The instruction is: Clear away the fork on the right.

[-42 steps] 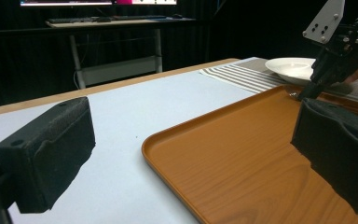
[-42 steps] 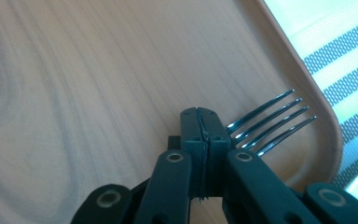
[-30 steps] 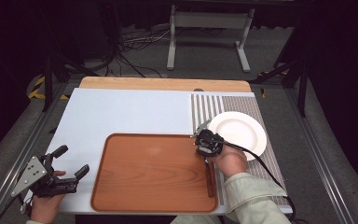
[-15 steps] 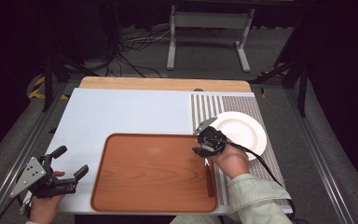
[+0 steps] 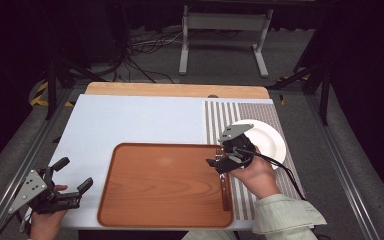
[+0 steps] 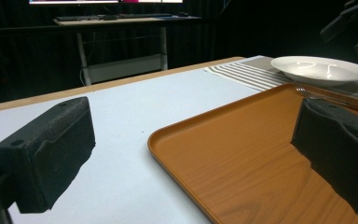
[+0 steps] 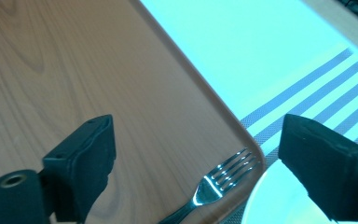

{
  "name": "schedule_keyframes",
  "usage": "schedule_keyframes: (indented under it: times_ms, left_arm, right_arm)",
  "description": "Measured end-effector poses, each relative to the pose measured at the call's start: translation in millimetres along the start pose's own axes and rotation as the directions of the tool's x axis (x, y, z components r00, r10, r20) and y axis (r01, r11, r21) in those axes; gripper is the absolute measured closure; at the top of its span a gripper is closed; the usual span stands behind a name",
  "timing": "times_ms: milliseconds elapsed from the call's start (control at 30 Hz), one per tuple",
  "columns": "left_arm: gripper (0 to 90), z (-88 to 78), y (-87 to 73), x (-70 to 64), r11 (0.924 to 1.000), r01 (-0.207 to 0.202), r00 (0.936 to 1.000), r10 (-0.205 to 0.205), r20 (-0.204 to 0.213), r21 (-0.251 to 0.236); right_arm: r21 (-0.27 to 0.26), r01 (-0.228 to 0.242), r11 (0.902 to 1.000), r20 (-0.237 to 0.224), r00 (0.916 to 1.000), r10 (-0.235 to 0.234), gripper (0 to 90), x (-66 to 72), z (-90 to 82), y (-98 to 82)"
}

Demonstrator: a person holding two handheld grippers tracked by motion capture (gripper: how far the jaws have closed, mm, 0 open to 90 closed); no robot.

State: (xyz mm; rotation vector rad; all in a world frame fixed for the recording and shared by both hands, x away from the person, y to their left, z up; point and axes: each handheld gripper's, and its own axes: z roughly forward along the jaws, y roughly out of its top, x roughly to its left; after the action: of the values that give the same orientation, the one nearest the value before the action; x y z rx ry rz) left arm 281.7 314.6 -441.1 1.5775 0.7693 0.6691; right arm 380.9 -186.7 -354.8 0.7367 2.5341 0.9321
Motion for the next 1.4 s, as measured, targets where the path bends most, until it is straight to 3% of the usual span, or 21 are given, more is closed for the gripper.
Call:
schedule_keyframes:
  times_ms: [267, 733, 867, 1000, 1067, 1400]
  left_arm:
    - [0.1, -0.6, 0.3, 0.3, 1.0, 0.001, 1.0, -0.001, -0.003, -0.005]
    - [0.1, -0.6, 0.2, 0.2, 1.0, 0.003, 0.9999, -0.003, -0.01, -0.005]
    - [0.1, -0.4, 0.2, -0.1, 1.0, 0.003, 0.9999, -0.003, -0.01, -0.007]
    - [0.1, -0.4, 0.3, 0.1, 1.0, 0.002, 0.9999, -0.002, -0.011, -0.009]
    - [0.1, -0.6, 0.4, 0.2, 1.0, 0.001, 0.9999, -0.001, -0.012, -0.009]
    - [0.1, -1.4, 0.6, 0.1, 1.0, 0.004, 0.9999, -0.004, -0.013, -0.008]
  right_arm:
    - [-0.109, 0.01, 0.994, 0.045, 0.999, -0.005, 6.7, 5.6, -26.5, -5.6]
    - [-0.212, -0.02, 0.977, 0.1, 0.9941, 0.042, 6.2, 3.3, -59.8, -32.8]
    - [-0.264, -0.031, 0.964, 0.1, 0.9932, 0.06, 5.9, 2.6, -70.1, -43.4]
    - [-0.287, -0.039, 0.957, 0.109, 0.9914, 0.073, 5.6, 2.0, -76.9, -51.8]
    - [-0.325, -0.045, 0.9447, 0.114, 0.9897, 0.087, 4.9, 2.3, -82.6, -61.2]
    - [-0.385, -0.044, 0.9218, 0.142, 0.9841, 0.106, 4.6, 5.8, -90.4, -79.8]
